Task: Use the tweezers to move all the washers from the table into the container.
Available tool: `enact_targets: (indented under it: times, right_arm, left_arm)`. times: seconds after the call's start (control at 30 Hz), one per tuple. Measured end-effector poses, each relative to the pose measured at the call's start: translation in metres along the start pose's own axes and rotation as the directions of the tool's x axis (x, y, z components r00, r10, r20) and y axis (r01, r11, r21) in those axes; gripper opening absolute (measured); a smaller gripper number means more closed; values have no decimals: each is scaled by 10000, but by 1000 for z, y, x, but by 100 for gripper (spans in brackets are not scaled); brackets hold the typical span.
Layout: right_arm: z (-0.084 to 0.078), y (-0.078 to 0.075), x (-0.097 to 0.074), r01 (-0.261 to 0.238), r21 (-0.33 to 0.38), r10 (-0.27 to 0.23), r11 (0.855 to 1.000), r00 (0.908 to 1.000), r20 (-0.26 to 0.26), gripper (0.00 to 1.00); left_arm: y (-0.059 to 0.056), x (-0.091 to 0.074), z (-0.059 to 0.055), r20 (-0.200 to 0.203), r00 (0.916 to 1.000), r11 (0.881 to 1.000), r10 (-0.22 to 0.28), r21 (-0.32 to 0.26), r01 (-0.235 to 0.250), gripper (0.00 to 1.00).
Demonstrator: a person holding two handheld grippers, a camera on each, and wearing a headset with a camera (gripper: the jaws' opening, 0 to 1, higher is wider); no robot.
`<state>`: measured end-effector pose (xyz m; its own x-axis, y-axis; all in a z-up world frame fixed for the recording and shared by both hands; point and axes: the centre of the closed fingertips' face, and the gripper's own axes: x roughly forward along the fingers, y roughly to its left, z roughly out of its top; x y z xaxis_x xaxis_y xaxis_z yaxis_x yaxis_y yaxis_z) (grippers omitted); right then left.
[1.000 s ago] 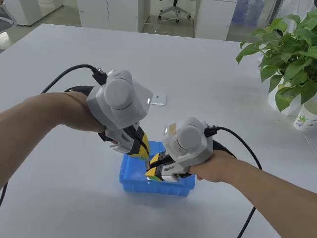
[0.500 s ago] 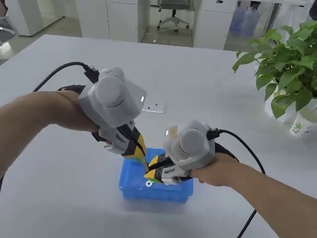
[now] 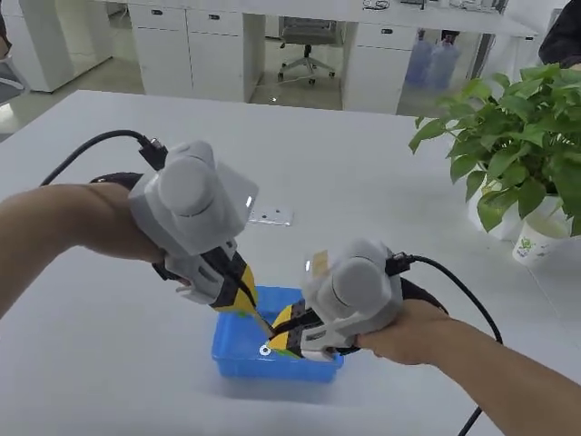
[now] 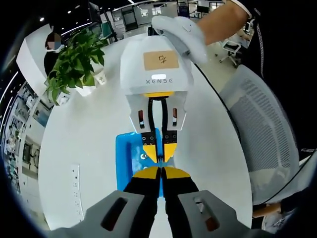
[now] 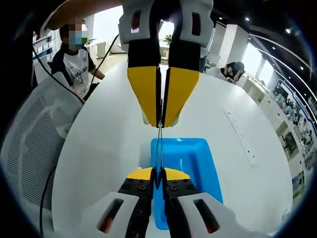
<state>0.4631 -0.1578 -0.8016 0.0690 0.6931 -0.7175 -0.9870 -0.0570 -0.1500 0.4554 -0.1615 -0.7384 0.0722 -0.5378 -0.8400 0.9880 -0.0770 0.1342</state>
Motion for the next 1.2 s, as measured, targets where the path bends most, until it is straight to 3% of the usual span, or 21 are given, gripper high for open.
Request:
enact_targets:
  times: [0.33, 0.77, 0.93, 1.03, 1.2]
  right_arm:
    - [-16, 28, -1, -122, -505, 92, 9987, 9982, -595, 8]
    - [-36, 61, 14, -511, -347, 481, 9981, 9955, -812, 8]
    - [-44, 67, 19, -559, -276, 532, 9981, 9946, -889, 8]
    - [-48, 68, 20, -540, -119, 529, 9985, 9954, -794, 8]
    - [-53, 71, 25, -593, -23, 589, 9982, 9952, -786, 8]
  left_arm:
    - [-27, 17, -4, 240, 9997, 9997, -90, -221, 95, 6]
    - [-58, 43, -20, 303, 9992, 9979, -266, -583, 283, 6]
    - [-63, 54, -24, 369, 9991, 9977, -187, -649, 211, 6]
    - [-66, 60, -33, 77, 9999, 9983, -113, -570, 118, 6]
    - [-68, 68, -39, 157, 9998, 9970, -81, -772, 93, 5]
